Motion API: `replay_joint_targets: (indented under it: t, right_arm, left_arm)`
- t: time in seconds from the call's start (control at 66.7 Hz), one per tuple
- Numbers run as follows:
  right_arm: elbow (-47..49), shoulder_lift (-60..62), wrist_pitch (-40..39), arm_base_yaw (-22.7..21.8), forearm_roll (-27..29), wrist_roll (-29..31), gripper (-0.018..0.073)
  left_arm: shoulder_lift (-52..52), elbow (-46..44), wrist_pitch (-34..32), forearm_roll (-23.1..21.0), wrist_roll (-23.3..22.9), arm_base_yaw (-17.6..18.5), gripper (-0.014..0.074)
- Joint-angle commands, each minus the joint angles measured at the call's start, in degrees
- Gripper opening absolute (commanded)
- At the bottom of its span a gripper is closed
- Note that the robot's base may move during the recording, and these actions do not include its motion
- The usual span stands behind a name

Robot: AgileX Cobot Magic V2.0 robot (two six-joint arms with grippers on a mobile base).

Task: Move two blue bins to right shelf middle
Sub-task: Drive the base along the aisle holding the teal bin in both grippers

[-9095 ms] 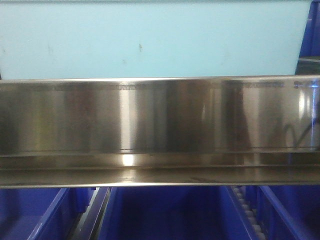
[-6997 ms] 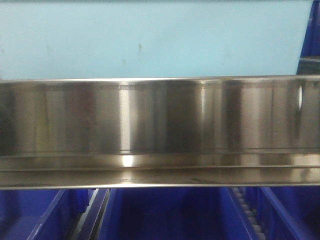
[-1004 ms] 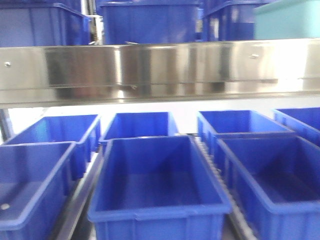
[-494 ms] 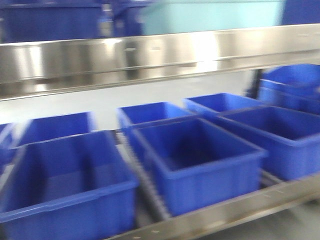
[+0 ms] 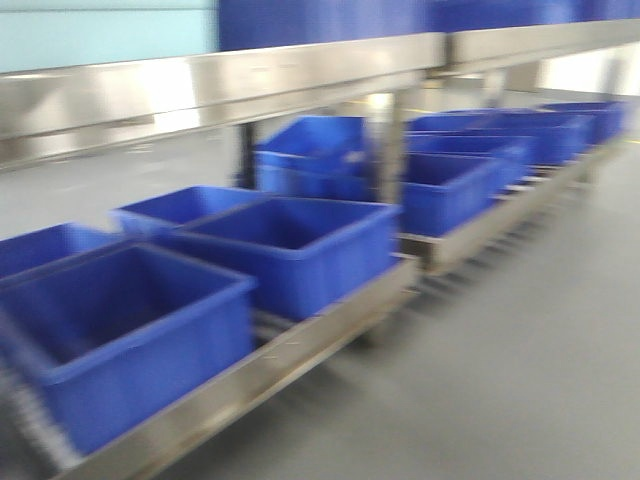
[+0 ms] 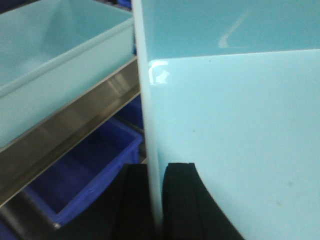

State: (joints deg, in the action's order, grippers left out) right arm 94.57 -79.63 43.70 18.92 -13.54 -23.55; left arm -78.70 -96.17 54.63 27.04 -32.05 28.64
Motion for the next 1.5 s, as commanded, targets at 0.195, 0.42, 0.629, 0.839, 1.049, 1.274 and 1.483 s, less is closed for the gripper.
replay_joint_targets:
  t: [0.195,0.42,0.629,0.839,1.049,1.274,1.483]
  right_arm:
    - [0.3,0.9,-3.6,-0.4,-1.5,0.1,-0.0159]
    - [0.3,0.9,-3.6,-0.4,-1.5,0.1,-0.0159]
    - [0.3,0.9,-3.6,-0.4,-1.5,0.1,-0.0159]
    - [0.3,0.9,-3.6,-0.4,-1.5,0.1,-0.0159]
    - [0.3,0.9,-3.6,-0.4,-1.5,0.1,-0.0159]
    - [0.3,0.9,-3.6,-0.4,-1.5,0.1,-0.0159]
    - [0.3,0.9,-3.6,-0.4,-1.5,0.1,-0.0159]
  left_arm:
    - [0.5,-0.5,-0.6,1.8,0.3,0.0,-0.0111]
    - [0.5,-0.5,-0.6,1.8,0.3,0.0,-0.0111]
    - [0.5,-0.5,-0.6,1.8,0.3,0.0,-0.0111]
    - [0.5,-0.5,-0.6,1.8,0.3,0.0,-0.0111]
    - [0.5,-0.5,-0.6,1.8,0.3,0.0,-0.0111]
    - [0.5,-0.5,-0.6,1.8,0.3,0.0,-0.0111]
    - [0.5,-0.5,-0.6,1.8,0.3,0.0,-0.0111]
